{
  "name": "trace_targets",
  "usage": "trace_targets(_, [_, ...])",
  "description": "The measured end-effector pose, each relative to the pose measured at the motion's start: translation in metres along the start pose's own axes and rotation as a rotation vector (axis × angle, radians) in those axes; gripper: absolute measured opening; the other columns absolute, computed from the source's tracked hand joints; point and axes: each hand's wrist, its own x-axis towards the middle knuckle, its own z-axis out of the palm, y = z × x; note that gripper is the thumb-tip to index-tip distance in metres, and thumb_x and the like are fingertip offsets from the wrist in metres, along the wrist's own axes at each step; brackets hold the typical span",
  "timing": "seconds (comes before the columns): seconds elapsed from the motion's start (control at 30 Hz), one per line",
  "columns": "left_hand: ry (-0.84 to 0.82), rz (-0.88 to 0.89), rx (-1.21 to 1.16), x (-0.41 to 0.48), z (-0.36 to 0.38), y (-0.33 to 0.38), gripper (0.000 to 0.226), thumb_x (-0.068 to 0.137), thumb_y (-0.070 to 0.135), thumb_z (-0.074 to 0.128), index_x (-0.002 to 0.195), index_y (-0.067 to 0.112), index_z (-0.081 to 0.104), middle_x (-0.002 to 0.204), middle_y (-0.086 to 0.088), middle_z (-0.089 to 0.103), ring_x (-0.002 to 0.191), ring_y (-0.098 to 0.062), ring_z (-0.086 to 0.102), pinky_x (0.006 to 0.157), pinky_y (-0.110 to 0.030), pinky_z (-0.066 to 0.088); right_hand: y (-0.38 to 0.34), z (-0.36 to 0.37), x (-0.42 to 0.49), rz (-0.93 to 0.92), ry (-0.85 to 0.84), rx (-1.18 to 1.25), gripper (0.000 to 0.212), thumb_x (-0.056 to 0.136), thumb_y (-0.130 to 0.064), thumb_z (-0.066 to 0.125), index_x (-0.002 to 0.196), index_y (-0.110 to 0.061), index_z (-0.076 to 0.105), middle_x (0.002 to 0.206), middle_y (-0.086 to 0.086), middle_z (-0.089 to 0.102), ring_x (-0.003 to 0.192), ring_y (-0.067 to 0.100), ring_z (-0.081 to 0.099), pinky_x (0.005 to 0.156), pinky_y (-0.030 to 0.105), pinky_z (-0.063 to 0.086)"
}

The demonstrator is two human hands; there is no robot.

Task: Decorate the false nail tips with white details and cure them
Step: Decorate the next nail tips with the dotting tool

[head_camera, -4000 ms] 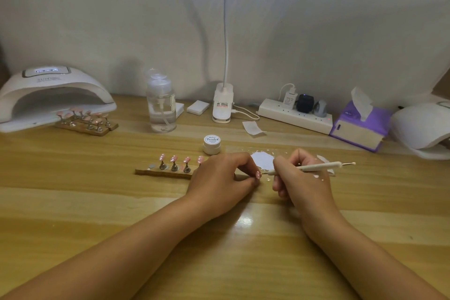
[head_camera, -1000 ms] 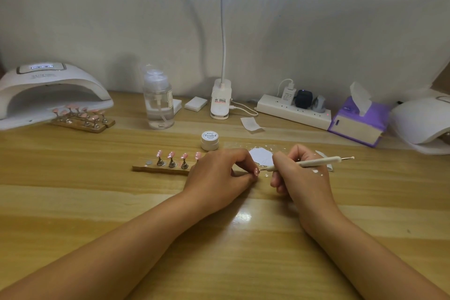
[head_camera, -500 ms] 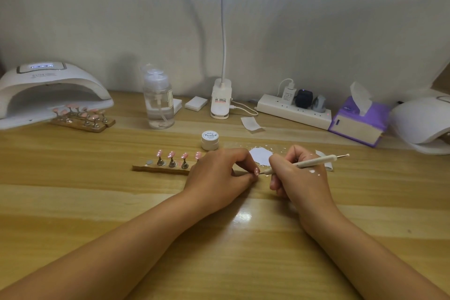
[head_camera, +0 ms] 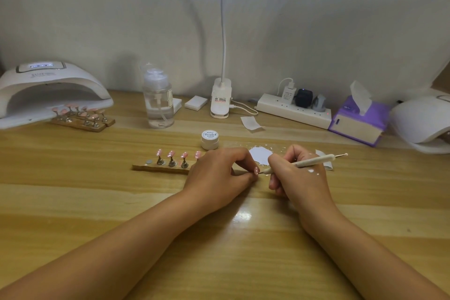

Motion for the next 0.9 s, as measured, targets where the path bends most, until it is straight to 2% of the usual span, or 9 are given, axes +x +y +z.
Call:
trace_targets(0.3, [0.008, 0.002, 0.006, 0.0005, 0.0005, -0.0007, 0.019, 0.082, 0.031, 0.073, 0.072, 0.043, 0.061, 0.089, 0.031, 0.069, 0.061, 0.005, 0.055, 0.063, -0.024, 0.041, -0.0016, -0.0001, -0.0004, 0.007, 0.034, 0.043, 0.030, 0.078, -0.009, 0.061, 0.057, -0.018, 0.041, 0.045, 0.008, 0.058, 0.039, 0.011, 0.046, 0.045, 0.024, 0.039])
trace_targets(0.47, [0.008, 0.000, 0.011, 0.0002, 0.0004, -0.0007, 0.019, 0.082, 0.033, 0.073, 0.072, 0.044, 0.061, 0.080, 0.034, 0.065, 0.062, 0.005, 0.056, 0.061, -0.023, 0.038, -0.0015, 0.0006, -0.0020, 0.019, 0.013, 0.038, 0.027, 0.077, -0.011, 0.061, 0.060, -0.018, 0.042, 0.049, 0.008, 0.061, 0.041, 0.012, 0.048, 0.048, 0.027, 0.040])
trace_targets(0.73, [0.003, -0.002, 0.009, -0.0001, 0.0006, -0.0008, 0.016, 0.082, 0.032, 0.073, 0.074, 0.042, 0.063, 0.078, 0.033, 0.065, 0.061, 0.006, 0.056, 0.061, -0.024, 0.038, -0.0015, 0.0005, -0.0019, 0.017, 0.006, 0.040, 0.028, 0.077, -0.011, 0.061, 0.059, -0.019, 0.041, 0.049, 0.009, 0.062, 0.041, 0.012, 0.049, 0.048, 0.027, 0.039])
trace_targets(0.9, [0.008, 0.003, 0.003, 0.0001, 0.0007, -0.0007, 0.016, 0.082, 0.033, 0.073, 0.074, 0.042, 0.063, 0.086, 0.032, 0.068, 0.061, 0.005, 0.056, 0.063, -0.025, 0.042, -0.0013, -0.0002, -0.0024, 0.015, 0.003, 0.041, 0.026, 0.078, -0.011, 0.062, 0.061, -0.017, 0.043, 0.049, 0.009, 0.061, 0.042, 0.012, 0.049, 0.049, 0.028, 0.039])
